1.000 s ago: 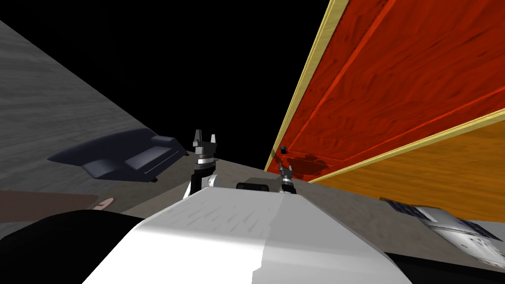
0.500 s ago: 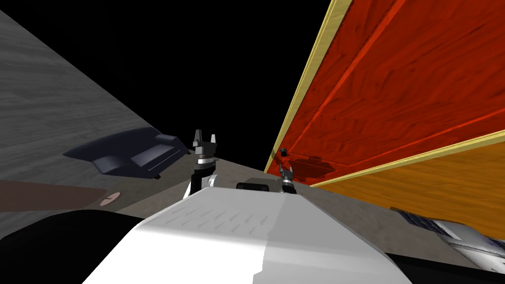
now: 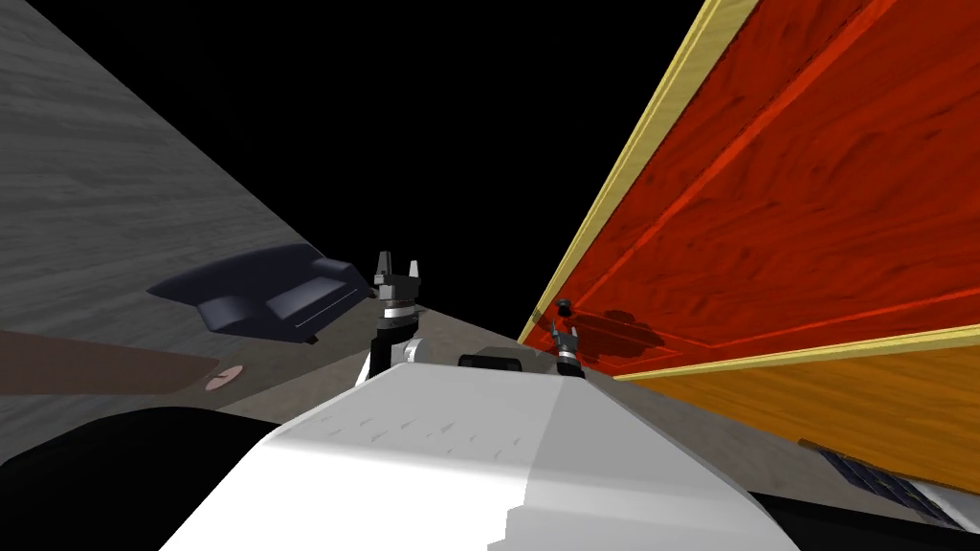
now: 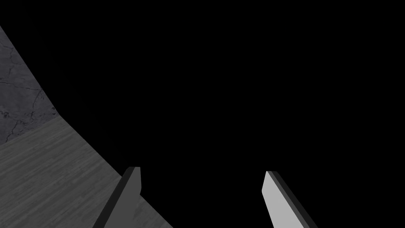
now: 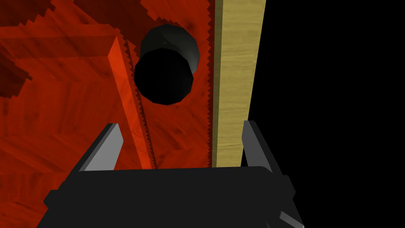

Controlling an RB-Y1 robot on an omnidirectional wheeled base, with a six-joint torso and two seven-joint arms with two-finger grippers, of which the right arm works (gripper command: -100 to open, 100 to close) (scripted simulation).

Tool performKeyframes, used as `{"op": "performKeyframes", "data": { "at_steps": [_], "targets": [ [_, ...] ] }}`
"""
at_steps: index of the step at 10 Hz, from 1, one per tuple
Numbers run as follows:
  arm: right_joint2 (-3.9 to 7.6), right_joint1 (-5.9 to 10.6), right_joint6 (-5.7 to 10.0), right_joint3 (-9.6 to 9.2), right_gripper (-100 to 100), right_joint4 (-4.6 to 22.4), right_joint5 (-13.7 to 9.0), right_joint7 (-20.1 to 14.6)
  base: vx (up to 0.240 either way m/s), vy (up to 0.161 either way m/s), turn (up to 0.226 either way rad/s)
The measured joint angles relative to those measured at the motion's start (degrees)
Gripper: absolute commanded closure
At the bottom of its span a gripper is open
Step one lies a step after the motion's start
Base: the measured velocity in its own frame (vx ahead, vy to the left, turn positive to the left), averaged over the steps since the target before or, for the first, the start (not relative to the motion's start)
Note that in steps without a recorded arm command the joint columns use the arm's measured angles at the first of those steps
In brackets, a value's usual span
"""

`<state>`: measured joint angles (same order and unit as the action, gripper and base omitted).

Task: Pull the door open

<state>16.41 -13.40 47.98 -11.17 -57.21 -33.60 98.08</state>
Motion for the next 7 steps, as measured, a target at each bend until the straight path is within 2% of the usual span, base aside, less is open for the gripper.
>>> {"op": "performKeyframes", "data": {
  "at_steps": [1,2,3,5,6,7],
  "targets": [
    [0.98,-0.48,-0.43,0.89,-100,-0.6,-0.2,-0.9,0.135,-0.002,0.042],
    [1.2,-0.49,-0.21,1.12,-100,0.0,-0.1,-1.5,0.083,-0.003,0.035],
    [1.5,0.08,0.55,1.21,-100,1.6,0.0,-2.3,0.108,-0.023,0.1],
    [3.02,0.04,1.2,2.13,-100,2.9,0.0,-4.4,0.152,-0.043,0.08],
    [3.57,0.69,1.7,2.53,-100,4.6,0.0,-5.6,0.063,-0.019,0.017],
    [3.62,0.79,1.85,2.58,100,4.8,0.0,-5.9,-0.009,0.001,-0.012]
  ]
}}
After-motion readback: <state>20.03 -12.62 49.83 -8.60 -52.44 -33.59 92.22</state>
